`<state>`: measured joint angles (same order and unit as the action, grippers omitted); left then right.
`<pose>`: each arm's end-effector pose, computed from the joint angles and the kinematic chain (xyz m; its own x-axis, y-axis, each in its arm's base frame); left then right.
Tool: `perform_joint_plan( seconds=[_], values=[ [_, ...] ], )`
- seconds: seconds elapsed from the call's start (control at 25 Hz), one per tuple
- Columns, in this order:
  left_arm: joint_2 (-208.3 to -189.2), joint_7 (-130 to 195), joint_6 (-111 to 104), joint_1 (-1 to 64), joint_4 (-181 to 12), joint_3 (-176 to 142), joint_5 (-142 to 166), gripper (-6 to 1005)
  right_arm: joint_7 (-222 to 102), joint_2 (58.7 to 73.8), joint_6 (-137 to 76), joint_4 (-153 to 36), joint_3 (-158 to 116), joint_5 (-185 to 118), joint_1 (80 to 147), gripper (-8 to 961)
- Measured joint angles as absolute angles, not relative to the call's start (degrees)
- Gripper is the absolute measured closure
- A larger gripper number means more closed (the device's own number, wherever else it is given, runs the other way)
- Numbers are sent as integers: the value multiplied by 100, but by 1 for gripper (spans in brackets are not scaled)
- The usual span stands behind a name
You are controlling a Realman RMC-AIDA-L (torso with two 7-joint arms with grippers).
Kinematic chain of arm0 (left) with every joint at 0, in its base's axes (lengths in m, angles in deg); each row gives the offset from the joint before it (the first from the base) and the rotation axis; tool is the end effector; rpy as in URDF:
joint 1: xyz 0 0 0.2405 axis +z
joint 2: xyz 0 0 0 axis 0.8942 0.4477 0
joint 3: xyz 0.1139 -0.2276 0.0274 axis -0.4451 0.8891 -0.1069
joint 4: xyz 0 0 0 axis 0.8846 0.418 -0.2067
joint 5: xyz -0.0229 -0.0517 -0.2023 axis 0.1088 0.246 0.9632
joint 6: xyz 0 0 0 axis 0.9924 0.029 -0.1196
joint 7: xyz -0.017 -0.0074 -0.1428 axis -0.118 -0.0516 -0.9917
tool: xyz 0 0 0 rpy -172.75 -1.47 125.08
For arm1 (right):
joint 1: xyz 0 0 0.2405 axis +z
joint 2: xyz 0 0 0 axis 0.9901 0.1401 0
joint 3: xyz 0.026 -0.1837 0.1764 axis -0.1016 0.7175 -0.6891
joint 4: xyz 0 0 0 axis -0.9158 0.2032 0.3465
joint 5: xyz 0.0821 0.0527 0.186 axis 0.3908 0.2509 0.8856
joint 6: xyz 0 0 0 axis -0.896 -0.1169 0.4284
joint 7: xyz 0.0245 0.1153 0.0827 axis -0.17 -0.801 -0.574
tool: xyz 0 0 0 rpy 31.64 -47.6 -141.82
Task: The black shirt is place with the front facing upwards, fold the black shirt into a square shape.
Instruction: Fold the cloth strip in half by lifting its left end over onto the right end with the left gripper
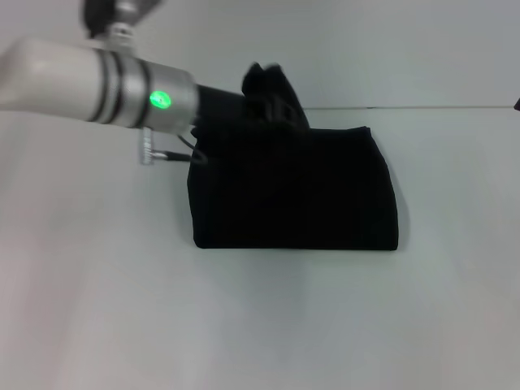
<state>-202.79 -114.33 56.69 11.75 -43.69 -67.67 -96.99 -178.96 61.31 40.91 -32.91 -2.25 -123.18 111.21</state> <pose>-0.1297 0.4380 -0.0197 0.3879 0.8259 0.4092 0.9043 -0.4269 0.0045 0.3227 0.3648 0.1082 0.0091 -0.6213 -0.7835 -0.9503 -0.2492 0.1866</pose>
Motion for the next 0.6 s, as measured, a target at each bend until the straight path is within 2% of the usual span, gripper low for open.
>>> perform_joint_plan(
  seconds=[0.08,0.36,0.44,0.6],
  values=[
    [-20313,-11418,5392,1058,-4410,-7274,-9841,903,-17896,6131,4087,-3299,-221,-12319,11131,10],
    [-20813,-10336,4710,1029,-4285,-8449,-10044,901,-17896,6132,4052,-3315,-220,-12320,11135,10],
    [-20830,-10047,4653,989,-4271,-9043,-9996,901,-17899,6135,4030,-3321,-220,-12320,11129,10],
    [-20782,-10260,4733,954,-3950,-10129,-10252,760,-17932,6119,3981,-3323,-197,-12321,11123,10]
  ],
)
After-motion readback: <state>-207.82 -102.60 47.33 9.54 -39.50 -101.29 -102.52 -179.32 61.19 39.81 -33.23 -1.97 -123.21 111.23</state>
